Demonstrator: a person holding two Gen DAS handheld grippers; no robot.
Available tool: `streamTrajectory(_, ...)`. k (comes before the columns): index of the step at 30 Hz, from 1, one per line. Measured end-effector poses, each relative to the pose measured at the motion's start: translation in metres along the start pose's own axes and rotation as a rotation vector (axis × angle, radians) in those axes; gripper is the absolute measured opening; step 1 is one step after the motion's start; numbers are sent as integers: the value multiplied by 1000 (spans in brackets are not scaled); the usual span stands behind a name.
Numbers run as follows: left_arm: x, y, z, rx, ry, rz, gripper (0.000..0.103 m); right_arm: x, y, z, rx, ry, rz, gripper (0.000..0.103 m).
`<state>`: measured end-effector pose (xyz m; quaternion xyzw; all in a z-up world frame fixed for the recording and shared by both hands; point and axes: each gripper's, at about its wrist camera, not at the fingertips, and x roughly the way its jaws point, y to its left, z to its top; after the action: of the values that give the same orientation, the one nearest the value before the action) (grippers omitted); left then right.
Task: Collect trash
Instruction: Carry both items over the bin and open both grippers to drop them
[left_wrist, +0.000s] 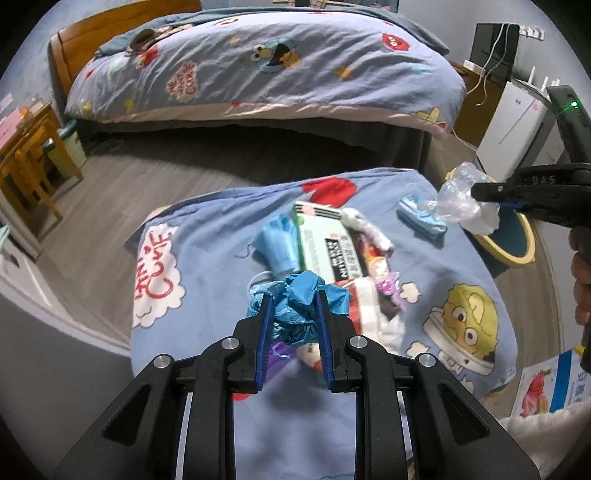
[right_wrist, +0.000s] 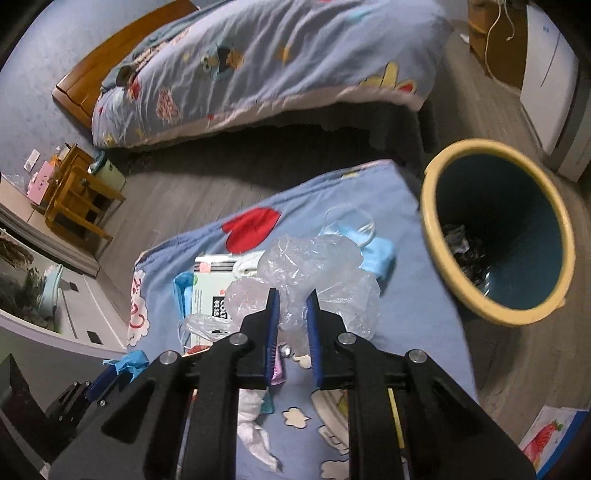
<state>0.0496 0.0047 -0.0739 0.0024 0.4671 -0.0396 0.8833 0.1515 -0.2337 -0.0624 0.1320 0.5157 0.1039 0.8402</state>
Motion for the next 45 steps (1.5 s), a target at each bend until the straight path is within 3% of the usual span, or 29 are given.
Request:
streamTrajectory(10, 5, -43, 10, 50, 2, -21, 23, -36, -48, 15, 55, -80, 0, 14)
streamTrajectory(28, 31, -178, 64, 217, -33, -134, 24, -76, -173, 28, 199, -188, -90, 14)
streamTrajectory(39, 64, -248, 88, 310, -20, -222, 24, -66, -241, 28, 250, -194, -162, 14)
streamTrajectory(45, 83, -285, 94, 390, -27, -249, 24, -56, -263, 21, 318, -185, -127, 14)
